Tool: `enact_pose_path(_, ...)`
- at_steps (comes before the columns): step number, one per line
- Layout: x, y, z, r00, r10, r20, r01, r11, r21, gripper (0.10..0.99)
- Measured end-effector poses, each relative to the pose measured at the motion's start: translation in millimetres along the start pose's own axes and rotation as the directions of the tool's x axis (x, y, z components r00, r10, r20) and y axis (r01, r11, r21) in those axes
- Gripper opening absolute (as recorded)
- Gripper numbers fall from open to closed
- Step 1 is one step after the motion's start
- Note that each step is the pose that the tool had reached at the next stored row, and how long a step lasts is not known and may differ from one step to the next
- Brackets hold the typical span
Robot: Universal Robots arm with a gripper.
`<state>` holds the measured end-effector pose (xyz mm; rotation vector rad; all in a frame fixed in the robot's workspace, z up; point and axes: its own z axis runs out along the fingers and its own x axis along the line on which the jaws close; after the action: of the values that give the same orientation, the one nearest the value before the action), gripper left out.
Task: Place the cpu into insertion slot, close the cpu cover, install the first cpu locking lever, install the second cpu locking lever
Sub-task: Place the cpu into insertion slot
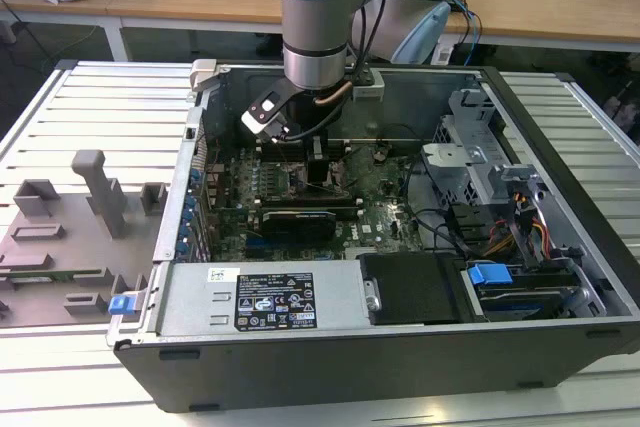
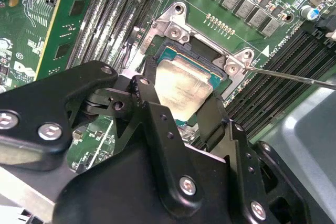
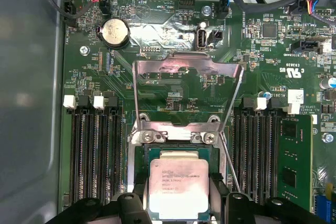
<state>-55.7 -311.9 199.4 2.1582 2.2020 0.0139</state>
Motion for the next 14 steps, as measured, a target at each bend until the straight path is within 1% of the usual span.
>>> enact_pose_path(2,0.0,0.0,0.0,1.0000,0.000,0.0000,0.000,1.0000,0.000,0.553)
enact_pose_path(3,0.0,0.0,0.0,1.0000,0.000,0.0000,0.000,1.0000,0.000,0.620)
enact_pose_path(5,0.0,0.0,0.1,1.0000,0.000,0.0000,0.000,1.0000,0.000,0.620)
enact_pose_path(7,-0.1,0.1,-2.3,1.0000,0.000,-0.0001,0.000,1.0000,0.000,0.620)
enact_pose_path(11,0.0,0.6,-11.9,1.0000,0.000,-0.0001,0.000,1.0000,0.000,0.620)
enact_pose_path(12,0.0,0.9,-17.0,1.0000,0.000,0.0001,0.000,1.0000,0.000,0.620)
enact_pose_path(13,-0.1,1.0,-20.0,1.0000,0.000,0.0000,0.000,1.0000,0.000,0.604)
enact_pose_path(14,-0.3,1.1,-23.5,1.0000,0.000,-0.0001,0.000,1.0000,0.000,0.537)
